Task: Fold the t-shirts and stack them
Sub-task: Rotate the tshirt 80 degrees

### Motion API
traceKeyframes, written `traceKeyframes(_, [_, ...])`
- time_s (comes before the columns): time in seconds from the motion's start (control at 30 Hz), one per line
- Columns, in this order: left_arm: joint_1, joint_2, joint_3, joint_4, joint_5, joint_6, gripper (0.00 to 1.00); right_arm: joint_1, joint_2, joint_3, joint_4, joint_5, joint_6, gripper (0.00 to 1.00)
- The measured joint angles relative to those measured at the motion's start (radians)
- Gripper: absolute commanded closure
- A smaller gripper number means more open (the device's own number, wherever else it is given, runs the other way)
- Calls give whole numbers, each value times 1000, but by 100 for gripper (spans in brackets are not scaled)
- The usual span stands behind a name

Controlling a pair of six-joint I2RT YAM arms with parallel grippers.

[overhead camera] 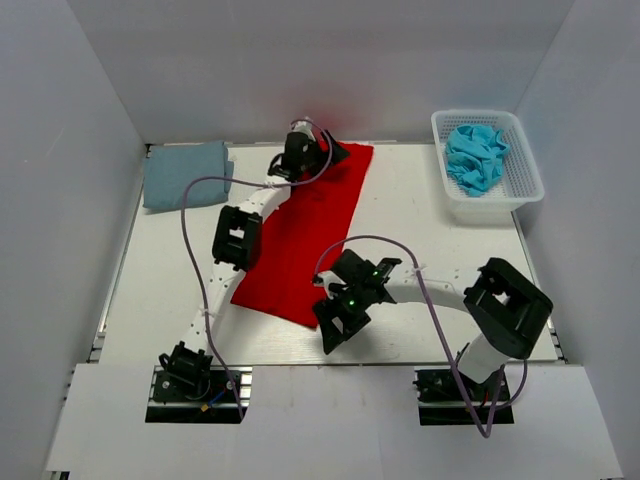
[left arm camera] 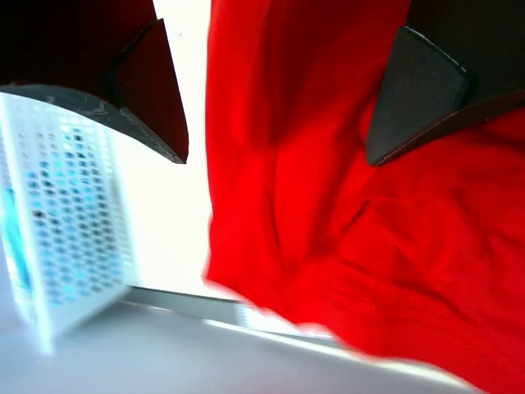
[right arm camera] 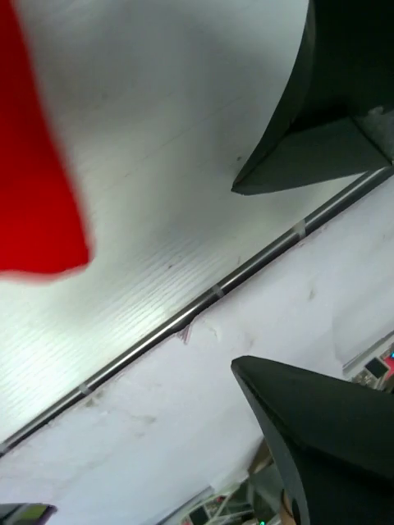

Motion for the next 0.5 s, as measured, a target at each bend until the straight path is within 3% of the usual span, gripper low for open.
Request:
traceKeyframes(0.23, [-42, -5, -57, 115, -58, -21, 0, 0, -11, 21, -26, -1, -21, 10])
traceKeyframes(0.4, [-35, -60, -66, -10, -122, 2, 0, 0, -97, 53, -53, 78, 42, 10])
traceKeyframes(0.5, [-15, -174, -156, -120, -128, 45, 0, 0, -153, 62, -50, 160, 128, 10])
